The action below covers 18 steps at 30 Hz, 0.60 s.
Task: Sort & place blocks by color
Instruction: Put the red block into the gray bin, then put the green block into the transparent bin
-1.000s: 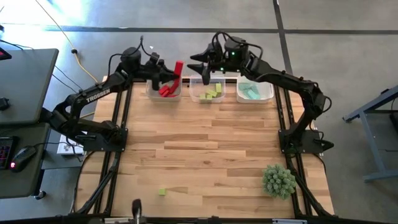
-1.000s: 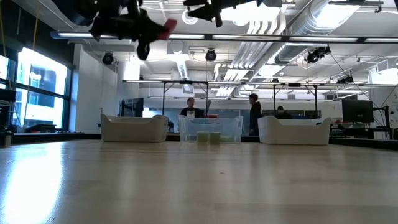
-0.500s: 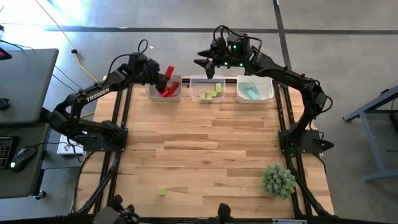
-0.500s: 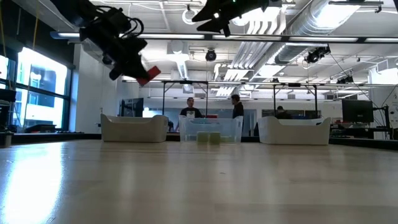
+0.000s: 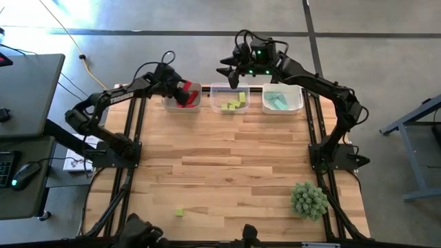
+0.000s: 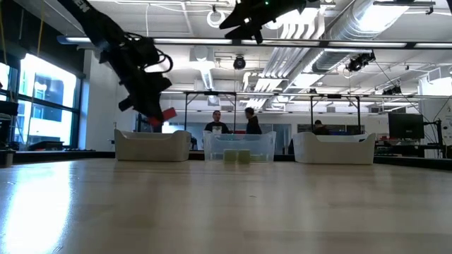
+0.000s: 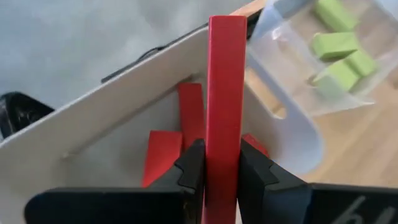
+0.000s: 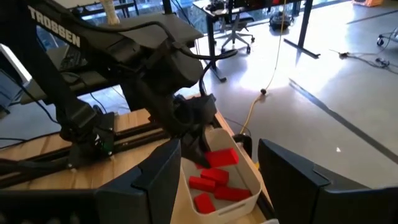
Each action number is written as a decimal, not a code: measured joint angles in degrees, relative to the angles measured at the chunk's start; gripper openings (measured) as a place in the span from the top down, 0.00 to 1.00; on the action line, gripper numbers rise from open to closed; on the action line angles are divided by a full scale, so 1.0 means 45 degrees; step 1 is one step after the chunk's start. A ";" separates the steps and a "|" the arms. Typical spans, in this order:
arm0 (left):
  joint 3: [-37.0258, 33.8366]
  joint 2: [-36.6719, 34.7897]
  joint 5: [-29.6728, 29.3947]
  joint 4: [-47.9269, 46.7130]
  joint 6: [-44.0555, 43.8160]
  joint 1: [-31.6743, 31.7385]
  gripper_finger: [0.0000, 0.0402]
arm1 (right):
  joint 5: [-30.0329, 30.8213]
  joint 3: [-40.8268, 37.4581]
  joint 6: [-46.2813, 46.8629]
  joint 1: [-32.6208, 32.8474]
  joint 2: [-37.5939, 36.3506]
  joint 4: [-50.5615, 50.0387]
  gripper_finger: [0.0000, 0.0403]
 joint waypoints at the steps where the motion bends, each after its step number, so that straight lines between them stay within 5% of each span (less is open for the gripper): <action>1: 0.0004 0.0129 -0.0073 0.0002 -0.0047 0.0000 0.90 | 0.0000 0.0000 0.0000 0.0000 0.0000 -0.0094 0.50; 18: 0.0004 0.0739 -0.0056 -0.0006 -0.1408 0.0010 0.68 | -0.0005 0.0000 -0.1640 0.0000 0.0000 -0.0676 0.50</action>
